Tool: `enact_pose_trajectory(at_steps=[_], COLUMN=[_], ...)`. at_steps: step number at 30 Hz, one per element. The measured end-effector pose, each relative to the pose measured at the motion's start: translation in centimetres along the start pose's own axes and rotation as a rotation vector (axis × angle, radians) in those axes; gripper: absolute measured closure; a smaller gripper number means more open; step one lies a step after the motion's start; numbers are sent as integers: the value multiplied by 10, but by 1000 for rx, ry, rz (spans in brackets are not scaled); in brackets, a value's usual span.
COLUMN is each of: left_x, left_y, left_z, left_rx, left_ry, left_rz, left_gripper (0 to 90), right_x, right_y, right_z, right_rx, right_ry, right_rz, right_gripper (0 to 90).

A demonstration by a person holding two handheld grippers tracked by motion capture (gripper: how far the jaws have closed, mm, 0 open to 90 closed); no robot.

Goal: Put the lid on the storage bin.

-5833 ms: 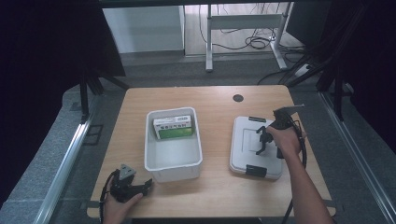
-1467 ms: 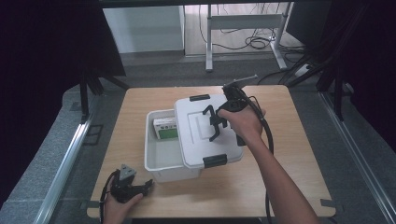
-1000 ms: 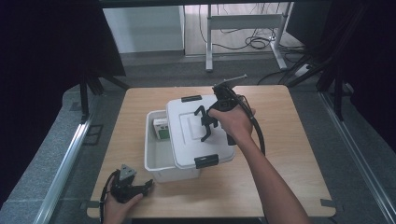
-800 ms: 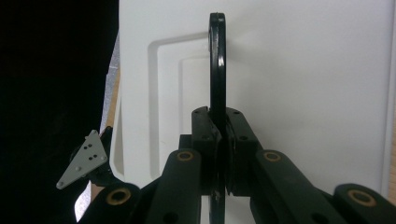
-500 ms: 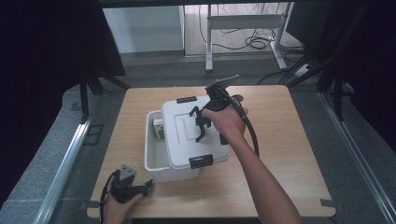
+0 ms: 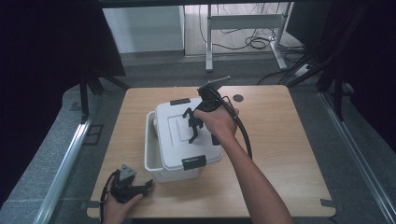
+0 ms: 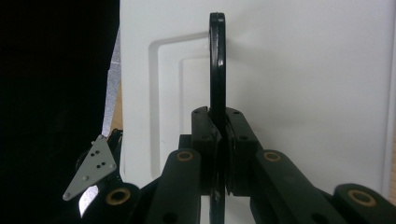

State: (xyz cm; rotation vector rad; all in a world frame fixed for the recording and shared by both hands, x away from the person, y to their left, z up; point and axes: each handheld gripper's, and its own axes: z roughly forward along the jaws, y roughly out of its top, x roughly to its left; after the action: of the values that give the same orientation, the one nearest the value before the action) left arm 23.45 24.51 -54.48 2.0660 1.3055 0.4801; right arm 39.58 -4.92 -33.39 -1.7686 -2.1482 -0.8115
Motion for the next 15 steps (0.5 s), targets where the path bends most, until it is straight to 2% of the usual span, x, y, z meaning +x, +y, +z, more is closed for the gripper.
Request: enact_pose_trajectory(at_steps=[15], left_x=[0], left_y=[0], left_z=[0], left_rx=[0], left_ry=[-3], left_rz=[2], left_gripper=[137], right_x=[7], right_y=[4], right_z=[12], right_rx=[8], right_ry=[-15], right_rz=[25], right_gripper=[841])
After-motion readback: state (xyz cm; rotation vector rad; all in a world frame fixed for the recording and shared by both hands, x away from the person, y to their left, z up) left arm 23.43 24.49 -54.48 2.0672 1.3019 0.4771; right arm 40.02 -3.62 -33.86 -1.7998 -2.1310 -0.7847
